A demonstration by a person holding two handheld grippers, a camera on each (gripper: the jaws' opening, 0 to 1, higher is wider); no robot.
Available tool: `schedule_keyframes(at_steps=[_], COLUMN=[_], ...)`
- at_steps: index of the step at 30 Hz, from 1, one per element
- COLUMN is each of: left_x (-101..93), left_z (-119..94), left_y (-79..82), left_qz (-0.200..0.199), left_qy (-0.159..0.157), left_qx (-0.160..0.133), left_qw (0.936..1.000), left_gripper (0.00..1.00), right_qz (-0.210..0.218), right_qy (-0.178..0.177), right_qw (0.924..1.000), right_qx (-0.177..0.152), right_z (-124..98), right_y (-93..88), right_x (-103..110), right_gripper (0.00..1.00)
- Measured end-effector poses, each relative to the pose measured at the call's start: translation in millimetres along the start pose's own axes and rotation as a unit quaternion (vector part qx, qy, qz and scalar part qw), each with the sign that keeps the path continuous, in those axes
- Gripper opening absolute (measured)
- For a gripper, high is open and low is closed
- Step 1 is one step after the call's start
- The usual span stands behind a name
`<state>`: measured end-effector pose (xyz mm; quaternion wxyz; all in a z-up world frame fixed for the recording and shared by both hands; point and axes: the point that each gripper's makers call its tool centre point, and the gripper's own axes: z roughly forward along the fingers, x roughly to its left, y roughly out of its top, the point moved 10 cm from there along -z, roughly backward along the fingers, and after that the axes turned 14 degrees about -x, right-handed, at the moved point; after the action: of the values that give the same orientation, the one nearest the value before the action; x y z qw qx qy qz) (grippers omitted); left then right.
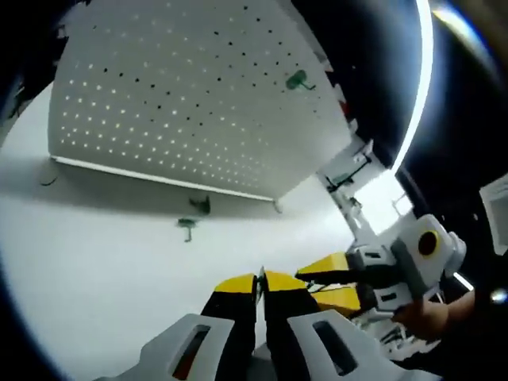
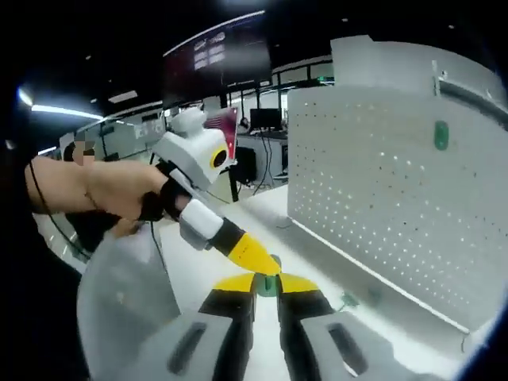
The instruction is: Insert the hook assembly into the mounting plate slot until the hook locks in place.
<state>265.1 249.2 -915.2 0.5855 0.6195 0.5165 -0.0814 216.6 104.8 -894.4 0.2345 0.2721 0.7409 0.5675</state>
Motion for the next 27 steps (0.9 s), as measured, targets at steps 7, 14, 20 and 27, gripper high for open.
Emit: schedule_keyframes(at_steps=[7, 14, 20, 27], left_x=[-5.5, -7.4, -7.4, -7.5], left_z=[-6, -9, -11, -12], left_y=[-4.3, -2.6, -2.4, -1.9], left_qz=[-0.01, -0.016, -0.027, -0.035], left_qy=[-0.002, -0.004, -0.003, -0.005], left_qx=[0.001, -0.004, -0.005, -0.006], left_qw=[0.9999, 0.9999, 0.9996, 0.9993], left_gripper=[0.01, 0.01, 0.01, 0.01], right_qz=[-0.006, -0.015, -0.009, -0.023], right_qy=[0.003, 0.003, 0.01, 0.019], right_qw=[1.0, 0.9999, 0.9999, 0.9995], right_qx=[-0.002, -0.006, -0.007, -0.005], right_z=[3, 2, 1, 1], right_y=[-2.4, 2.5, 4.7, 4.6], right_x=[4, 4, 4, 6], right_gripper=[0.02, 0.01, 0.01, 0.01])
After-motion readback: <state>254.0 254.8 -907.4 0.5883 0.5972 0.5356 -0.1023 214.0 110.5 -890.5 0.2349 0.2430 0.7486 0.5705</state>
